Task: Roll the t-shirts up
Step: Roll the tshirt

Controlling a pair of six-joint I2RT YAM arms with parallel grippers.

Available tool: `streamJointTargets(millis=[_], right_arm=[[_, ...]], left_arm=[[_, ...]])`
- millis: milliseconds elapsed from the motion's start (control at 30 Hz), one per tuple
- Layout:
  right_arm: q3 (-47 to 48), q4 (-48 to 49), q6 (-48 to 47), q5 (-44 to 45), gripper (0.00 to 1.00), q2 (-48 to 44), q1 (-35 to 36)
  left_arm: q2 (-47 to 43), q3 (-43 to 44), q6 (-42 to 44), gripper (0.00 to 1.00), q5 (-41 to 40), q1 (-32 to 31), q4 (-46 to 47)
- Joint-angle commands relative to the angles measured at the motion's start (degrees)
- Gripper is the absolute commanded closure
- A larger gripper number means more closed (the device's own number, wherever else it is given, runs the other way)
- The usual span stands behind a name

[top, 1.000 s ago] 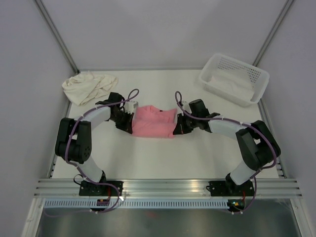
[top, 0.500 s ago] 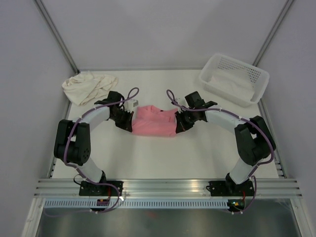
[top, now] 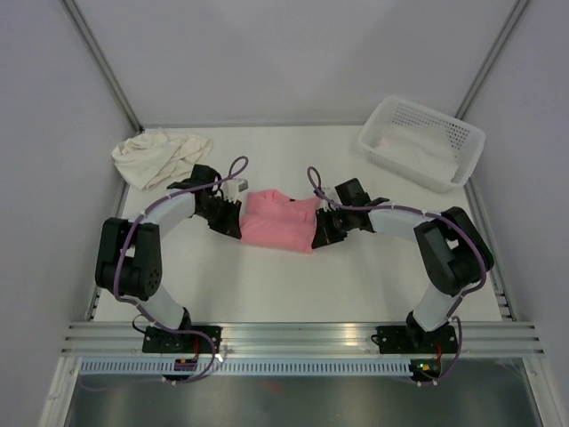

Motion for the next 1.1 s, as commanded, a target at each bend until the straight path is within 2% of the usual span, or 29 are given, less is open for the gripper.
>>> streamJointTargets(millis=[0, 100, 133, 267, 367, 500, 533, 667, 700, 800, 867, 1067], right_arm=[[1.1, 4.6, 1.9, -0.6, 0.82, -0.7, 0.0], [2.2, 1.8, 0.5, 0.5, 0.73, -2.2, 0.0], [2.6, 1.0, 0.0, 0.7, 0.72, -2.9, 0.0], [1.0, -2.2, -2.4, 2.0, 0.66, -8.5, 0.0], [0.4, -5.7, -6.7, 2.3, 0.62, -15.8, 0.0], [0.7, -4.8, -11.7, 5.2, 0.54, -21.7, 0.0], [0.2, -3.3, -12.3, 5.5, 0.52, -22.6, 0.0], [-3.9, 8.3, -18.1, 4.2, 0.48, -26.8, 0.0], [-5.7, 10.0, -18.9, 4.1, 0.46, -28.1, 0.0], [-9.2, 13.1, -22.3, 2.5, 0.45, -29.8, 0.0], [-11.2, 16.4, -24.4, 2.1, 0.45, -30.7, 0.1], [-20.0, 23.8, -34.2, 5.9, 0.34, -30.4, 4.3]], left_arm=[[-1.8, 0.2, 0.4, 0.73, 1.0, 0.5, 0.3], [-3.2, 0.6, 3.3, 0.53, 0.9, 0.4, -0.3], [-4.0, 0.7, 4.1, 0.51, 0.5, 0.4, -1.1], [-7.2, -0.2, 9.6, 0.50, -0.7, 0.2, -4.3], [-11.1, -1.8, 21.4, 0.50, -0.9, 0.0, -8.8], [-14.3, -3.1, 31.3, 0.50, -4.1, -2.3, -9.9], [-14.6, -3.9, 33.1, 0.50, -5.3, -3.3, -9.2], [-18.9, -15.1, 39.7, 0.48, -15.0, -12.9, 3.9], [-20.7, -16.6, 40.6, 0.47, -17.4, -14.5, 10.2], [-22.1, -18.8, 41.9, 0.38, -17.5, -17.1, 17.1], [-21.7, -18.5, 42.6, 0.37, -17.4, -17.9, 18.8], [-19.6, -21.2, 46.1, 0.37, -17.0, -19.1, 22.2]])
